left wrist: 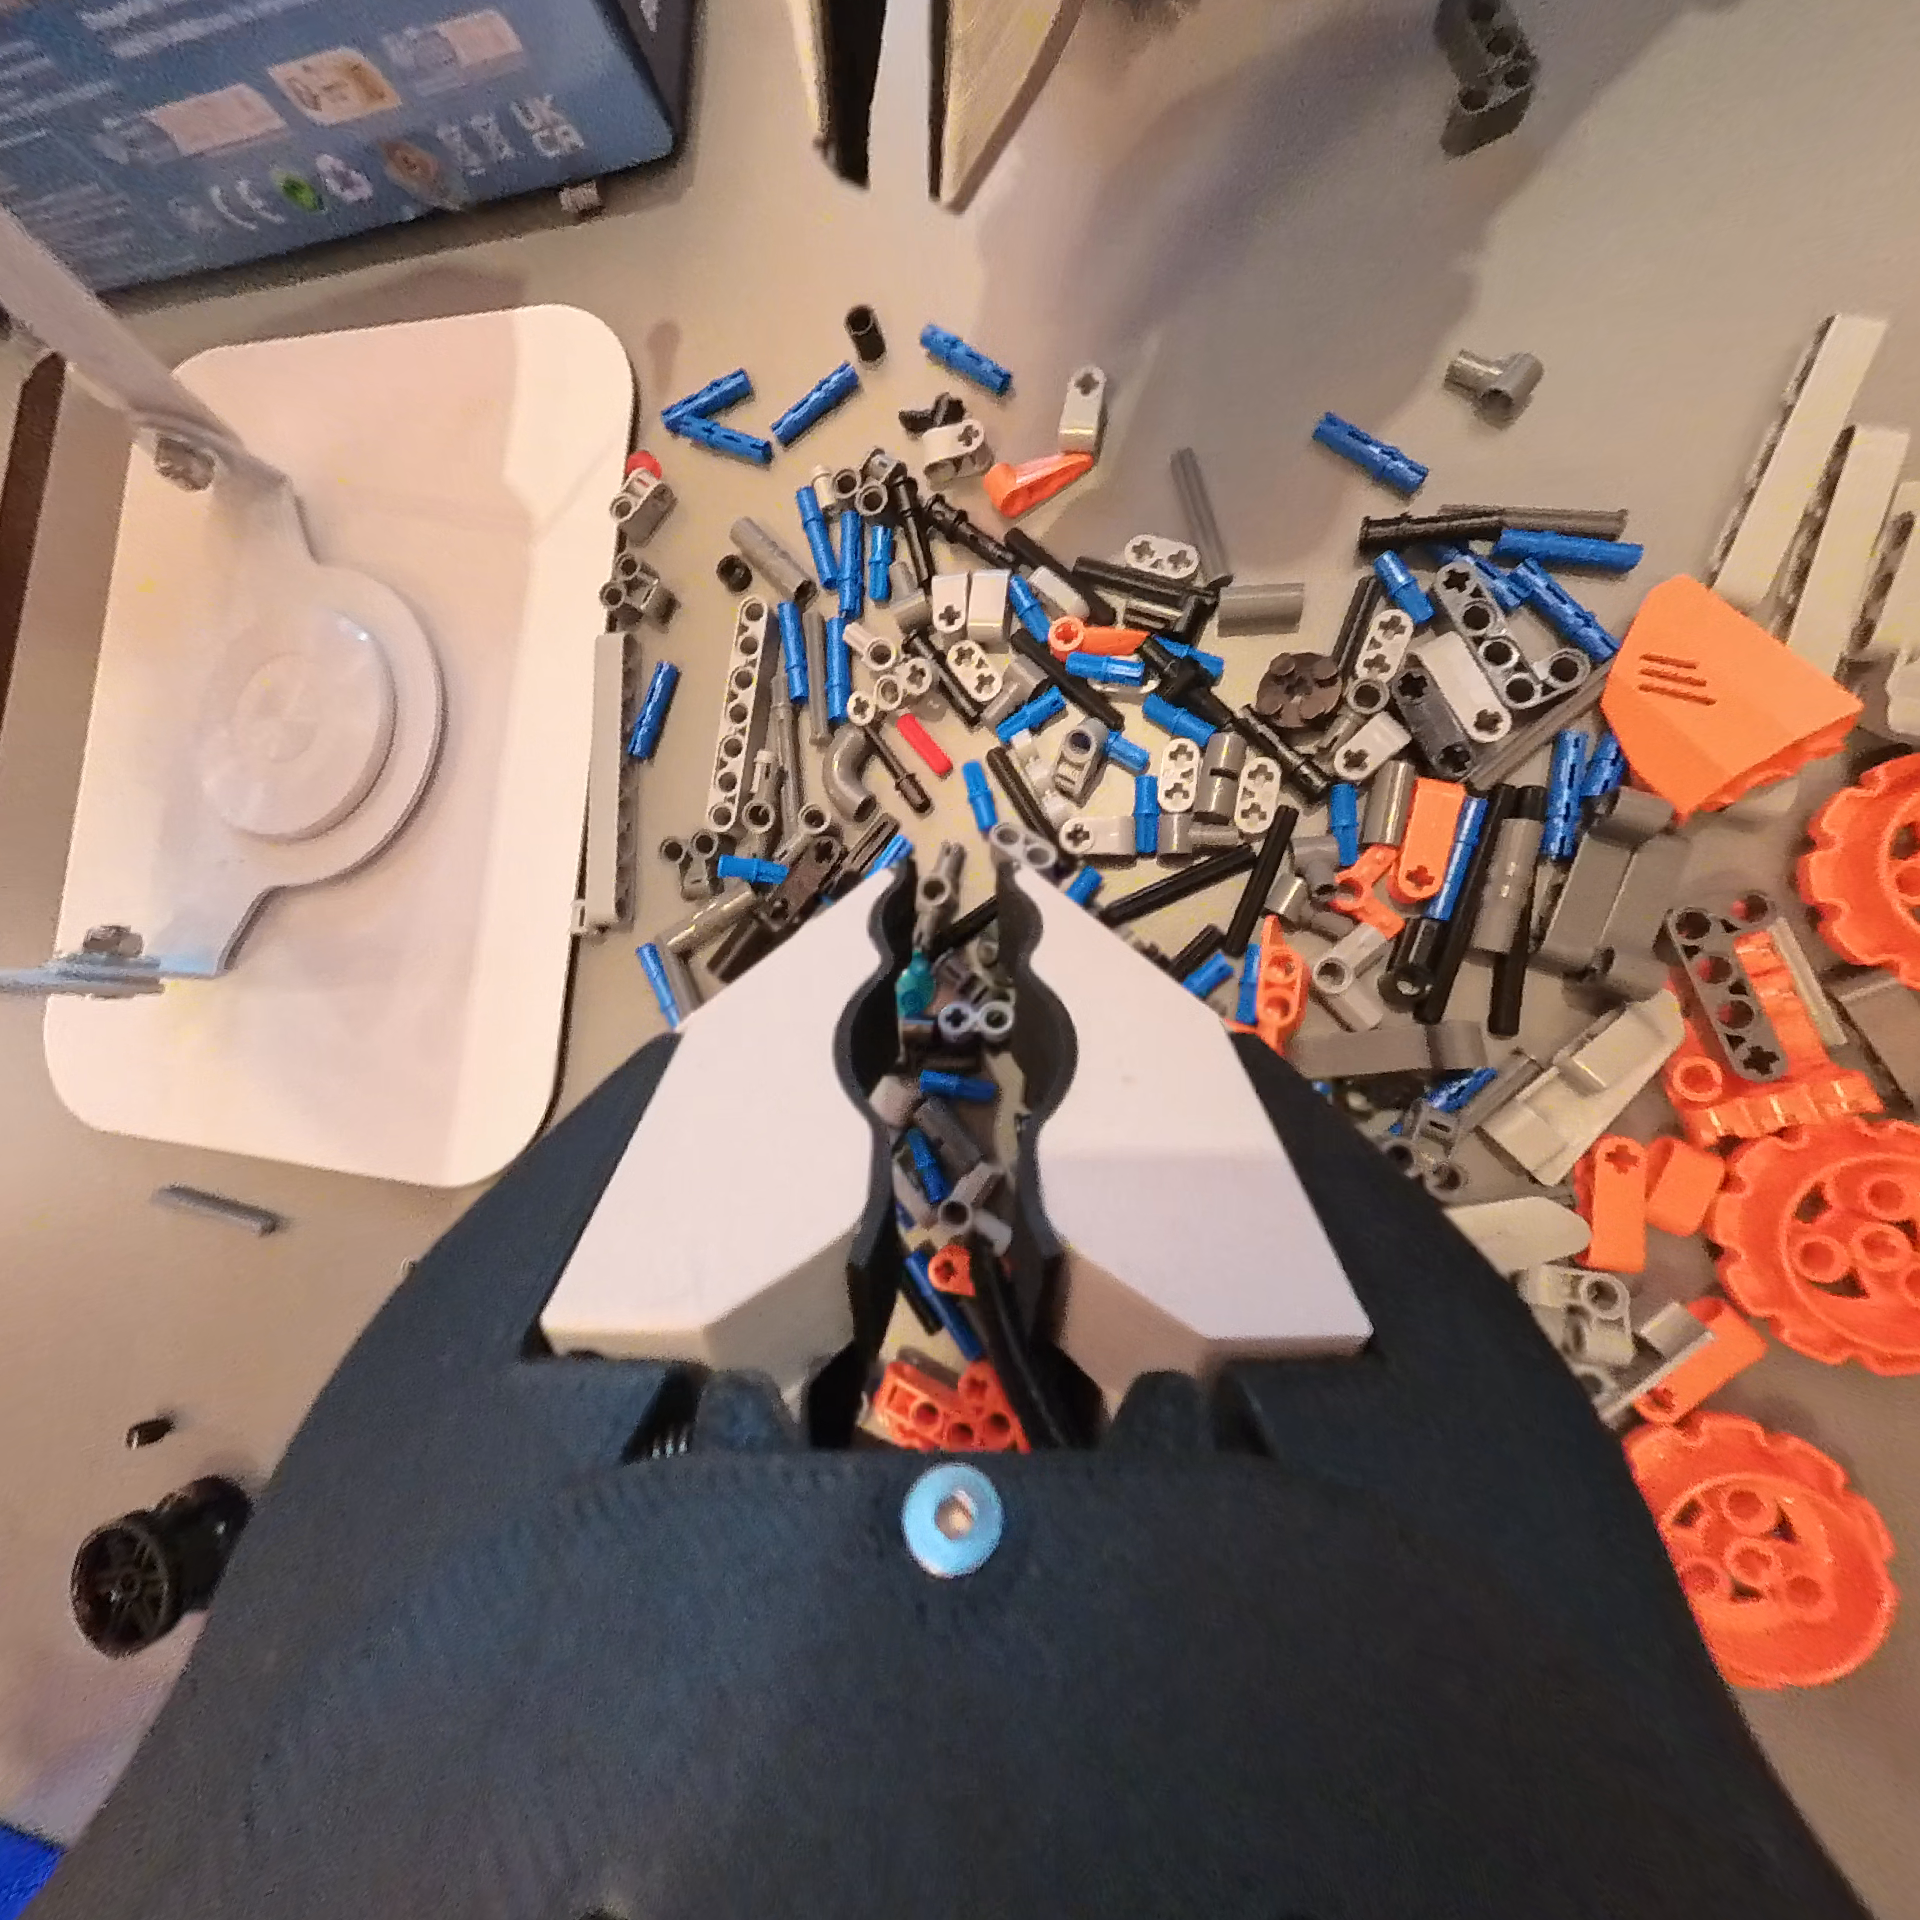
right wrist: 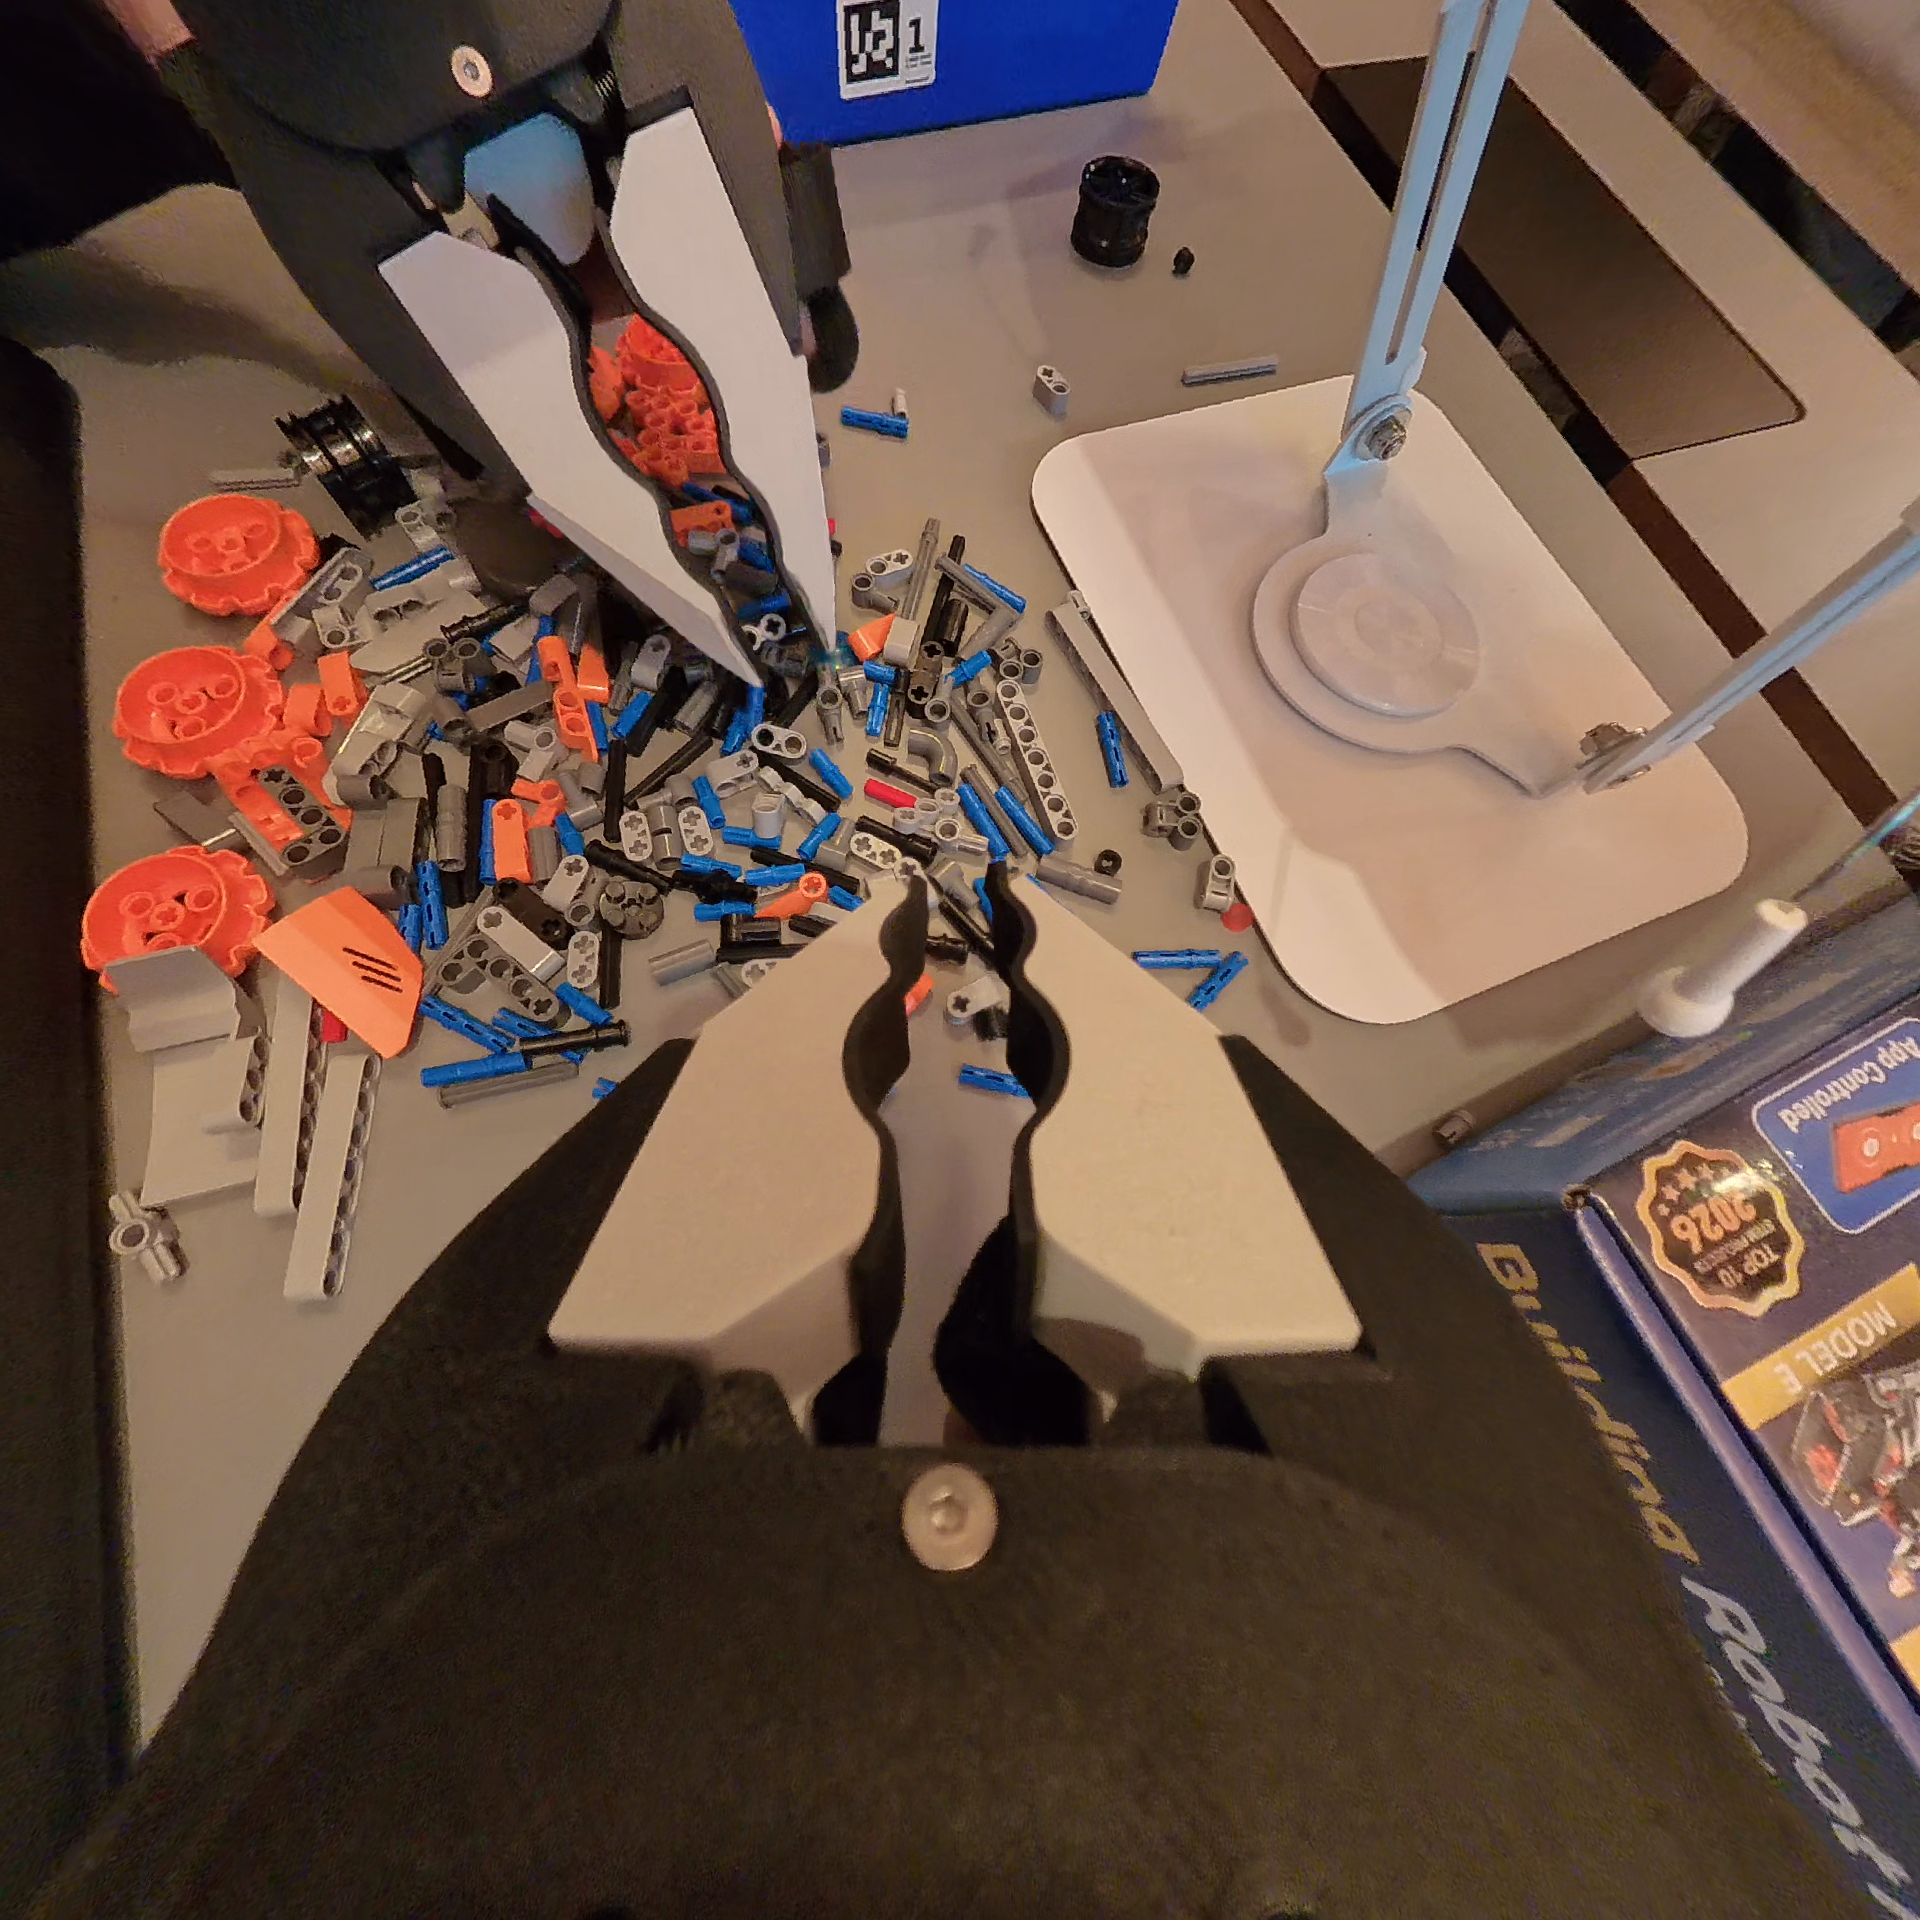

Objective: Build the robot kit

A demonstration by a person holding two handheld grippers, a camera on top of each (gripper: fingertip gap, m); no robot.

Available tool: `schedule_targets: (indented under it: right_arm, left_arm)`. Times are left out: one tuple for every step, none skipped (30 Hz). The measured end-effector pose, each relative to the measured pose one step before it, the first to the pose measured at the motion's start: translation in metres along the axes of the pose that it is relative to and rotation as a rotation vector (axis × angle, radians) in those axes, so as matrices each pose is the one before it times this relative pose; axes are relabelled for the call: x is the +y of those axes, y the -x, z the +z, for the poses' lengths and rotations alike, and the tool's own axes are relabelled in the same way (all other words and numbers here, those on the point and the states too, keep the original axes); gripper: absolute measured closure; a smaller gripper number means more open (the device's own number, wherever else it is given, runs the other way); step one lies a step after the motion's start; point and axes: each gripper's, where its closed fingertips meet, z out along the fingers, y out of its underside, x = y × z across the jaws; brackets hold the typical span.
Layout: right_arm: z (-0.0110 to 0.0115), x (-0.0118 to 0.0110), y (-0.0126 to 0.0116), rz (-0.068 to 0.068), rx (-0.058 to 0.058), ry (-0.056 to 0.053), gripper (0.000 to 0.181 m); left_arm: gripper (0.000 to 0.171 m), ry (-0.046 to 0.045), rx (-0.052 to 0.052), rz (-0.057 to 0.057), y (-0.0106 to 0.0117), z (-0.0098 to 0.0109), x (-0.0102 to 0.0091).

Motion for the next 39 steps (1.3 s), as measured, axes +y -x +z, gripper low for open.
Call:
schedule_targets:
  right_arm:
    - [-0.00088,0.00001,-0.0009,0.0007,0.0036,-0.0008,0.171]
    - [-0.00082,-0.00012,-0.0008,0.0007,0.0029,-0.0018,0.171]
    - [-0.00074,0.00013,-0.00051,0.0014,0.0012,-0.0011,0.171]
    - [-0.0006,0.0009,-0.00079,0.0006,0.0036,0.0019,0.171]
    - [-0.00068,0.00102,-0.00111,0.0013,0.0037,0.0022,0.171]
    - [-0.00095,0.0003,-0.00087,0.0025,0.0025,-0.0014,0.171]
    - [-0.0009,-0.00001,-0.00071,0.0026,0.0013,-0.003,0.171]
    - [-0.0006,-0.00002,-0.00043,0.0011,0.0014,-0.0014,0.171]
    - [-0.00026,-0.00009,-0.00023,-0.0002,0.0011,-0.0005,0.171]
    - [0.00009,-0.00026,0.00033,-0.001,-0.001,-0.0005,0.171]
    - [0.00035,0.00001,0.00065,-0.0014,-0.0019,0.0008,0.171]
    - [0.00071,0.00045,0.00052,-0.0017,-0.0017,0.0031,0.171]
    - [0.00064,0.00053,0.00043,-0.0015,-0.0014,0.0034,0.171]
    - [0.00048,0.00026,0.00027,-0.0003,-0.0011,0.0015,0.171]
    - [0.00019,0.0001,0.00016,0.0007,-0.0012,-0.0002,0.171]
    - [0.0,0.00001,-0.00004,0.0007,-0.0004,-0.0001,0.171]
    - [0.0,0.00014,-0.00008,0.0003,0.0003,0.0001,0.171]
    - [-0.00006,0.00007,-0.00022,0.0004,0.0003,0.0,0.171]
    - [-0.00002,0.00003,0.00003,0.0002,-0.0001,0.0002,0.171]
    - [0.00009,0.00017,-0.00011,0.0003,-0.0004,-0.0004,0.171]
    - [0.0003,0.00038,-0.00015,0.0017,-0.0009,0.0007,0.171]
    - [0.00043,0.00079,-0.00026,0.0026,-0.0011,0.0021,0.171]
    - [0.00031,0.00075,-0.00035,0.0017,-0.0005,0.0021,0.171]
    - [0.00023,0.00036,-0.00016,0.0005,-0.0001,0.0016,0.171]
    - [0.00015,0.00003,0.00011,-0.0005,-0.0001,0.0004,0.171]
    - [-0.00008,-0.00011,0.00007,-0.0013,0.0003,-0.0004,0.171]
    - [-0.00015,-0.00017,-0.00005,-0.0006,0.0005,-0.0004,0.171]
    - [-0.0001,-0.00006,-0.00003,0.0004,-0.0001,-0.0002,0.171]
    - [-0.00006,0.00006,-0.00009,0.0001,0.0003,0.0001,0.171]
    - [-0.00017,0.00014,-0.0001,0.0,0.0004,0.0,0.171]
    - [0.00004,0.0,-0.00002,0.0003,-0.0003,0.0002,0.171]
    - [0.00006,0.00014,0.00011,-0.0003,-0.0004,0.0008,0.171]
    - [-0.00001,0.00023,-0.00007,-0.0004,0.0004,0.001,0.171]
    - [0.00006,0.00015,-0.00012,0.0,0.0004,0.0007,0.171]
    - [-0.00015,-0.00002,-0.00017,0.0002,0.0004,-0.0003,0.171]
    - [-0.00026,-0.00008,-0.00015,0.0002,0.0007,-0.0004,0.171]
    - [-0.00037,-0.00013,-0.00033,0.0001,0.0014,-0.0005,0.171]
    - [-0.00041,-0.00019,-0.00028,0.0003,0.0013,-0.0016,0.171]
    - [-0.00049,-0.00008,-0.0005,0.0006,0.0015,-0.0013,0.171]
  left_arm:
    - [0.159,0.00142,-0.006,-0.0063,0.00125,-0.00144,0.0021]
    - [0.158,0.00037,-0.0012,-0.0062,0.00039,-0.00087,0.0019]
    - [0.157,0.00038,-0.0013,-0.0054,0.0003,-0.00061,0.00167]
    - [0.157,0.00188,-0.0046,-0.004,0.0007,-0.00053,0.00173]
    - [0.157,0.00148,-0.0021,-0.0038,0.00043,-0.00058,0.00148]
    - [0.156,0.00011,0.0023,-0.0039,-0.00013,-0.00058,0.00109]
    - [0.156,0.00037,0.0029,-0.0049,-0.00004,-0.00039,0.00095]
    - [0.156,0.00447,-0.0001,-0.0053,0.00068,0.00006,0.00168]
    - [0.156,0.00863,0.0006,-0.0042,0.0005,0.00028,0.00237]
    - [0.155,0.00854,0.003,-0.0012,-0.00012,0.00033,0.00228]
    - [0.155,0.00586,0.0039,0.0005,-0.00057,0.0002,0.00168]
    - [0.155,0.00266,0.0078,-0.0011,-0.00124,0.00011,0.00098]
    - [0.155,0.00273,0.0127,-0.0028,-0.00201,0.00022,0.00083]
    - [0.154,0.00486,0.0114,-0.0031,-0.0018,0.00059,0.00128]
    - [0.154,0.00488,0.0133,-0.0042,-0.00213,0.00073,0.00125]
    - [0.154,0.0022,0.0133,-0.0033,-0.00232,0.00084,0.00075]
    - [0.154,0.0051,0.0071,-0.002,-0.00145,0.00092,0.00108]
    - [0.157,0.00769,0.0035,-0.0019,-0.00099,0.00086,0.00126]
    - [0.157,0.00266,0.004,0.0001,-0.00127,0.00042,0.00038]
    - [0.158,-0.00219,0.0086,0.0016,-0.00199,-0.00027,-0.00044]
    - [0.158,0.00123,0.0112,0.0008,-0.0026,-0.0005,-0.00001]
    - [0.158,0.00271,0.0082,0.0041,-0.0022,-0.00062,0.00037]
    - [0.158,0.00306,0.0033,0.0033,-0.00143,-0.00075,0.00062]
    - [0.156,0.00029,0.001,0.001,-0.00082,-0.00089,0.00048]
    - [0.156,-0.00367,-0.0037,-0.0016,0.00015,-0.0013,-0.00004]
    - [0.156,-0.00629,-0.0081,-0.0033,0.00112,-0.00149,-0.0003]
    - [0.155,-0.00743,-0.0052,-0.0039,0.0008,-0.00172,-0.00054]
    - [0.155,-0.00568,-0.0038,-0.0041,0.00088,-0.00154,-0.00015]
    - [0.154,-0.0012,-0.0064,-0.0041,0.00135,-0.00114,0.00051]
    - [0.154,0.00344,-0.0074,-0.0031,0.00163,-0.0005,0.00137]
    - [0.155,0.00318,-0.0055,-0.0012,0.00121,-0.00011,0.00128]
    - [0.154,0.00305,-0.0001,-0.0025,0.00042,0.00036,0.00097]
    - [0.154,0.00256,0.0006,-0.0024,0.0001,0.00057,0.0006]
    - [0.154,0.0046,-0.0002,0.0,-0.00001,0.00042,0.0008]
    - [0.154,0.00573,-0.0005,0.002,-0.00013,0.00042,0.00094]
    - [0.155,0.00096,-0.0012,0.0,0.00023,0.00004,0.00035]
    - [0.154,-0.00001,0.0003,-0.005,0.00035,-0.0001,0.00033]
    - [0.155,-0.00111,0.0013,-0.0034,0.00031,-0.00022,0.00028]
    - [0.155,-0.00047,-0.001,-0.001,0.00046,-0.00016,0.0005]
